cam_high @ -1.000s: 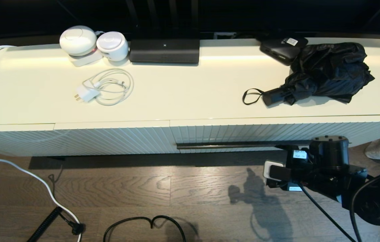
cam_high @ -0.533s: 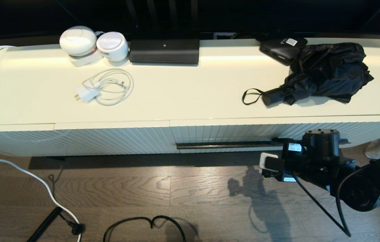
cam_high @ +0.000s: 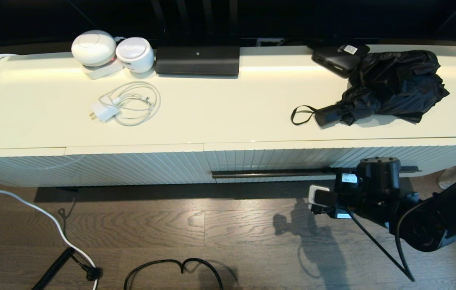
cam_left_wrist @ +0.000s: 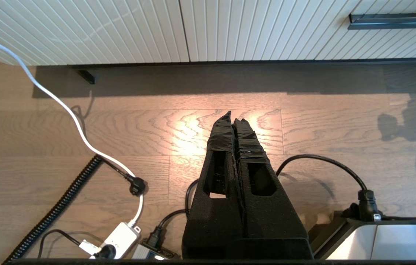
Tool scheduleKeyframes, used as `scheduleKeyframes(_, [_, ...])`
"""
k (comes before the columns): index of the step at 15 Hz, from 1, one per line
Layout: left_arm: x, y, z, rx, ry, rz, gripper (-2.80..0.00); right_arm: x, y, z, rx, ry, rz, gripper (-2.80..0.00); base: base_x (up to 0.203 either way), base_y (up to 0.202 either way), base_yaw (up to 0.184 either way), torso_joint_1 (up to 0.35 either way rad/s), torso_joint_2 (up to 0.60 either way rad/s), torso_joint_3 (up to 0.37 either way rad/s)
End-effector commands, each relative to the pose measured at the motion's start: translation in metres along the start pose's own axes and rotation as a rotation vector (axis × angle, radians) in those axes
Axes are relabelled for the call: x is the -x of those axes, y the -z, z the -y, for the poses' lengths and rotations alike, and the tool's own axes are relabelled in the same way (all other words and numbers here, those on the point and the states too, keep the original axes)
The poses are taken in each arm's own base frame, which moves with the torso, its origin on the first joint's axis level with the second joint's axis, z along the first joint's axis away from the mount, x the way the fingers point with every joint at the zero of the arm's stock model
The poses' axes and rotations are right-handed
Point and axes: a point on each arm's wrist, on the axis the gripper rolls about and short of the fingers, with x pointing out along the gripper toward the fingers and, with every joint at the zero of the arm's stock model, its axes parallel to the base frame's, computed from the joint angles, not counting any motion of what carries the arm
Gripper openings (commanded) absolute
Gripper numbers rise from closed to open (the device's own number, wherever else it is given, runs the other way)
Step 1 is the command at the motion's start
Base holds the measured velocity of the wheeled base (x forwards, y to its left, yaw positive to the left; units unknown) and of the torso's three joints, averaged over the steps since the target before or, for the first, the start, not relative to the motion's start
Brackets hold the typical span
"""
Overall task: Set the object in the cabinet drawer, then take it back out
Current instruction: Open the drawer
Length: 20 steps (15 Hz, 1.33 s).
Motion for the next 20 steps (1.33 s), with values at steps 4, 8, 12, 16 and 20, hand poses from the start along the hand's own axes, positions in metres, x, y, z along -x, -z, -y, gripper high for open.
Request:
scheduleKeyframes(4, [0.0,0.0,0.0,-0.001,0.0,0.004,-2.8,-0.002,0.003,-0.009,0.009,-0.037,-0.013,0.0,0.0,0.0,0.0,0.0,0.0,0.0])
scheduleKeyframes(8, [0.0,0.0,0.0,0.0,0.0,0.004,-2.8,0.006,0.001,-0.011,0.014,-0.052,-0.013,0.0,0.0,0.0,0.0,0.0,0.0,0.0])
scheduleKeyframes(12, [0.0,0.0,0.0,0.0,0.0,0.004,-2.8,0.018,0.002,-0.016,0.017,-0.072,-0.014,0.0,0.0,0.0,0.0,0.0,0.0,0.0])
scheduleKeyframes(16, [0.0,0.0,0.0,-0.001,0.0,0.004,-2.8,0.03,0.004,-0.023,0.016,-0.106,-0.022,0.0,0.0,0.0,0.0,0.0,0.0,0.0])
scheduleKeyframes(20, [0.0,0.0,0.0,-0.001,0.0,0.004,-2.8,0.041,0.009,-0.034,0.013,-0.143,-0.034,0.0,0.0,0.0,0.0,0.0,0.0,0.0])
